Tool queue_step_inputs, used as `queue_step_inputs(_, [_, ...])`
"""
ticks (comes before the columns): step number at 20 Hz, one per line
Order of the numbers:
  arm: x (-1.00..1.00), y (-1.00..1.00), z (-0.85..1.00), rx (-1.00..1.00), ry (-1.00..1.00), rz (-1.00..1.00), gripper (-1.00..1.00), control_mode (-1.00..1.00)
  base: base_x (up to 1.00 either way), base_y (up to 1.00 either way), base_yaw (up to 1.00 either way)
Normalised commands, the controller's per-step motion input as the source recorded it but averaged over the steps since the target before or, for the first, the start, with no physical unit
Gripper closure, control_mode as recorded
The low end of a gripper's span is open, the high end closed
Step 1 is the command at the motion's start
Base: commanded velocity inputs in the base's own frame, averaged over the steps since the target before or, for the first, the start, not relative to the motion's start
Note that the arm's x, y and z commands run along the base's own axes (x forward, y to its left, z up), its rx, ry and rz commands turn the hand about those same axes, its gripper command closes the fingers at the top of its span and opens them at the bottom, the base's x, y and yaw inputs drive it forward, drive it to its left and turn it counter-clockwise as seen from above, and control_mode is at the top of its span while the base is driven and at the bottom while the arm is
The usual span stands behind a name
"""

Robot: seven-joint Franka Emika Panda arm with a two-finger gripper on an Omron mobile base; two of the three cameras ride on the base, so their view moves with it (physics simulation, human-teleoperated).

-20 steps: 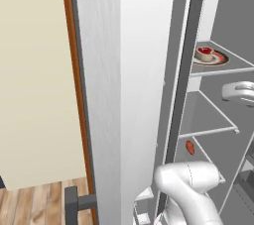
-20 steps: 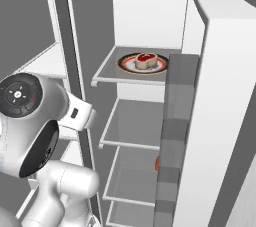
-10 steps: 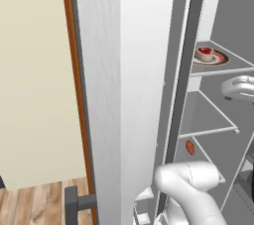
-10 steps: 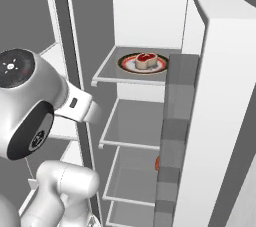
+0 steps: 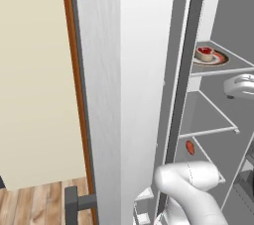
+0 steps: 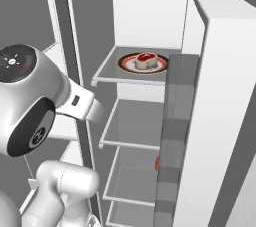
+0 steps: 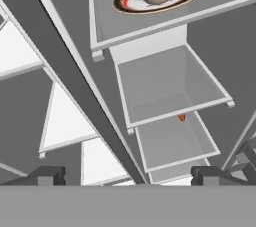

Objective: Retrieve the steak from the fridge and place it on the saucepan with marinade on the stove.

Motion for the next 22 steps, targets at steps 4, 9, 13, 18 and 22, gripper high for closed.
queue_step_inputs(4, [0.0, -0.12, 0.0, 0.0, 0.0, 0.0, -1.0, -1.0, 0.0, 0.0, 0.0])
queue_step_inputs(9, [0.0, -0.06, 0.0, 0.0, 0.0, 0.0, -1.0, -1.0, 0.0, 0.0, 0.0])
queue_step_inputs(13, [0.0, -0.02, 0.0, 0.0, 0.0, 0.0, -1.0, -1.0, 0.0, 0.0, 0.0])
queue_step_inputs(18, [0.0, 0.0, 0.01, 0.0, 0.0, 0.0, -1.0, -1.0, 0.0, 0.0, 0.0])
queue_step_inputs(22, [0.01, 0.0, 0.07, 0.0, -0.04, 0.0, -1.0, -1.0, 0.0, 0.0, 0.0])
